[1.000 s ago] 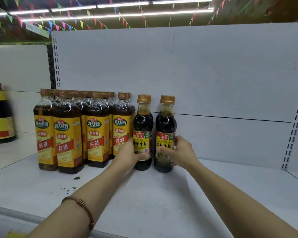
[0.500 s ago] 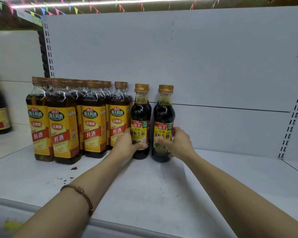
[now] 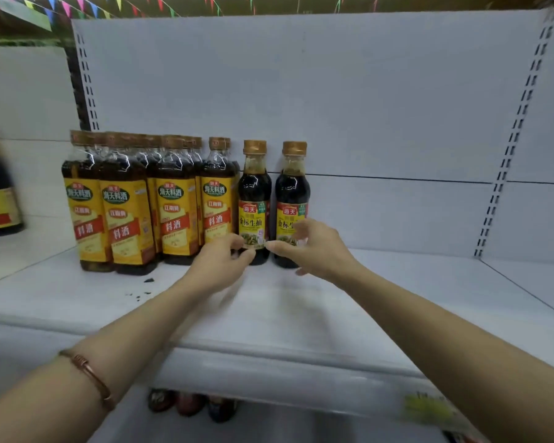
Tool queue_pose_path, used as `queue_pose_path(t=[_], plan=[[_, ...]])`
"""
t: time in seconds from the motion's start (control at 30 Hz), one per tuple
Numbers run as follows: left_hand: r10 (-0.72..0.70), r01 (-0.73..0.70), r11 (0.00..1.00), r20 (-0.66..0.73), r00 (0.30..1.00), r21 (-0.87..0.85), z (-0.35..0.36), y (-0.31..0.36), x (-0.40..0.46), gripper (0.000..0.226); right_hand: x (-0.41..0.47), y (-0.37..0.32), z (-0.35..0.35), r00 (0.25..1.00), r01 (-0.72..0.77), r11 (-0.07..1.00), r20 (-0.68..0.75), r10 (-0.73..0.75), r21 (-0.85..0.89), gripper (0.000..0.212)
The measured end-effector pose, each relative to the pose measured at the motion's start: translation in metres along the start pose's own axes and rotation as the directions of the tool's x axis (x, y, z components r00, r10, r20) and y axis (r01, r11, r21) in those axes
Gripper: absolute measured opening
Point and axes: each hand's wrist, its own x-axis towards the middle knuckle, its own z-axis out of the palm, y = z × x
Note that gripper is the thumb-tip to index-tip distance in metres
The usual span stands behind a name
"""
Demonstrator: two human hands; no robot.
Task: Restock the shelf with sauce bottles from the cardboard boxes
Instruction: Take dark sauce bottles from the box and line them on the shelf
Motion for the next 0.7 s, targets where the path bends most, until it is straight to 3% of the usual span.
queue_pose_path(t=[0.1,0.23,0.4,0.53,0.63,0.7], plan=[[0.041,-0.039,0.997,0.031,0.999,-0.072,-0.003,0.006,-0.029,0.034,-0.021,-0.010,0.004,0.997,0.066,0.997,0.039,-0.065,-0.036,0.053],[0.084,-0.083,0.995,0.026,0.996,-0.053,-0.010,0.011,-0.067,0.028,-0.043,-0.022,0.006,0.975,0.175,0.985,0.139,-0.172,-0.003,0.036],[0.073,-0.059,0.995,-0.171,0.983,0.084,-0.029,0.006,-0.122,0.011,-0.053,-0.043,0.018,0.896,0.358,0.933,0.268,-0.354,0.033,0.035],[-0.111,0.141,0.988,-0.325,0.939,0.070,-0.038,-0.004,-0.167,0.015,-0.070,-0.064,0.034,0.748,0.518,0.843,0.403,-0.528,0.144,0.032],[-0.219,0.270,0.958,-0.370,0.903,0.093,-0.041,-0.007,-0.213,0.051,-0.089,-0.077,0.055,0.590,0.610,0.763,0.520,-0.617,0.214,0.033],[-0.289,0.355,0.930,-0.410,0.865,0.094,-0.041,-0.010,-0.249,0.037,-0.105,-0.089,0.072,0.491,0.654,0.708,0.562,-0.665,0.267,0.034]])
